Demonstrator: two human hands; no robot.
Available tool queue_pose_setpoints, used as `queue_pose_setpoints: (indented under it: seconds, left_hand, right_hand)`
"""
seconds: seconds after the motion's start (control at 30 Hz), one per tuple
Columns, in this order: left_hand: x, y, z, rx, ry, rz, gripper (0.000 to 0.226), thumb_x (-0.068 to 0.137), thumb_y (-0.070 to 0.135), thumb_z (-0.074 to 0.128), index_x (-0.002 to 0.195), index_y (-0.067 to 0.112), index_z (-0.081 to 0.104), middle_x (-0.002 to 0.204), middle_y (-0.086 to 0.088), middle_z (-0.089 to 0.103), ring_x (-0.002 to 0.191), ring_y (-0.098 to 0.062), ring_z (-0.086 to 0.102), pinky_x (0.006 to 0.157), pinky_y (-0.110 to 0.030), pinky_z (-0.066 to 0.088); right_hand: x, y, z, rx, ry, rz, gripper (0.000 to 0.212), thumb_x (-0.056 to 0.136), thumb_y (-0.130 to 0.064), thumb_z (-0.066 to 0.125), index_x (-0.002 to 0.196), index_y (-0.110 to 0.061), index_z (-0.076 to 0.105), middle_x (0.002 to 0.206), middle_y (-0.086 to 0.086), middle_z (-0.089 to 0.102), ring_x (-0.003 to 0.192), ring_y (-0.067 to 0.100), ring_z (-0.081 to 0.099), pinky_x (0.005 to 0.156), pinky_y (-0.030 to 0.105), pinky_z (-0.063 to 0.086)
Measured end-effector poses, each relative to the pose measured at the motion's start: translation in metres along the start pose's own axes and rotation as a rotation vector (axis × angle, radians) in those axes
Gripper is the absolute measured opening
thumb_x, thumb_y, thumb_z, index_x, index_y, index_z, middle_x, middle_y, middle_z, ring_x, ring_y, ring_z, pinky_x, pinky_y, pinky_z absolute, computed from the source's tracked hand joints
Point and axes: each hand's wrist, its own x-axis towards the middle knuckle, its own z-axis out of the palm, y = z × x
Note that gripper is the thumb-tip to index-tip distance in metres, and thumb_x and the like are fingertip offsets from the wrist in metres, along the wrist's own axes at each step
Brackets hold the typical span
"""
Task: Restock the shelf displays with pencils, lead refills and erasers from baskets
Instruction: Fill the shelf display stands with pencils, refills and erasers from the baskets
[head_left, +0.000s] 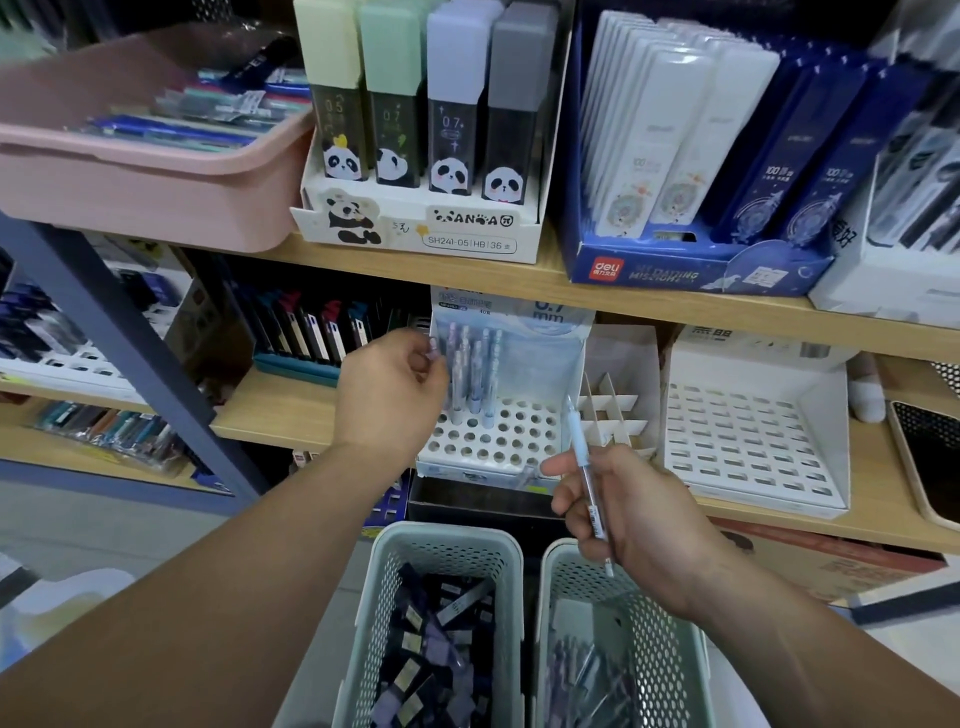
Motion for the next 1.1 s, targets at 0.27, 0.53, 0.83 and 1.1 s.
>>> queue_pose_setpoints:
  seconds: [0.27, 0.53, 0.83, 1.1]
  left_hand:
    - [0.005, 0.001, 0.000, 0.009, -0.018, -0.006, 0.015, 0.090, 0.014, 0.065, 0.105, 0.019, 0.063, 0.066, 0.014, 0.058, 0.064, 0.001, 0.058, 0.059, -0.016, 0.042]
    - [0.005, -0.008, 0.009, 0.132, -0.026, 0.123, 0.025, 0.090, 0.013, 0.064, 0.114, 0.020, 0.066, 0.086, 0.001, 0.068, 0.070, -0.017, 0.062, 0.066, -0.029, 0.052]
    - [0.003, -0.016, 0.006, 0.097, -0.070, -0.025, 0.035, 0.086, 0.028, 0.070, 0.118, 0.022, 0.056, 0.082, 0.002, 0.065, 0.074, -0.016, 0.061, 0.061, -0.030, 0.046]
    - [-0.016, -0.033, 0.000, 0.177, -0.339, -0.205, 0.039, 0.094, 0.028, 0.060, 0.132, 0.018, 0.057, 0.100, 0.000, 0.071, 0.091, -0.022, 0.066, 0.077, -0.032, 0.052]
  right_hand:
    - [-0.001, 0.000, -0.004, 0.046, -0.013, -0.041, 0.034, 0.102, -0.011, 0.041, 0.110, -0.005, 0.074, 0.071, 0.006, 0.052, 0.054, 0.018, 0.044, 0.046, 0.028, 0.035]
    - [-0.004, -0.005, -0.010, -0.087, -0.057, -0.045, 0.022, 0.102, -0.030, 0.056, 0.118, -0.032, 0.071, 0.066, 0.002, 0.054, 0.049, 0.014, 0.042, 0.042, 0.021, 0.027]
    - [-0.002, -0.003, -0.013, -0.151, 0.078, -0.085, 0.029, 0.095, -0.002, 0.058, 0.119, -0.016, 0.066, 0.092, 0.006, 0.064, 0.060, 0.013, 0.056, 0.052, 0.023, 0.045]
    - [-0.011, -0.011, -0.005, -0.162, 0.132, -0.211, 0.016, 0.087, -0.003, 0.074, 0.100, -0.003, 0.066, 0.091, 0.025, 0.073, 0.054, 0.015, 0.060, 0.048, 0.024, 0.048]
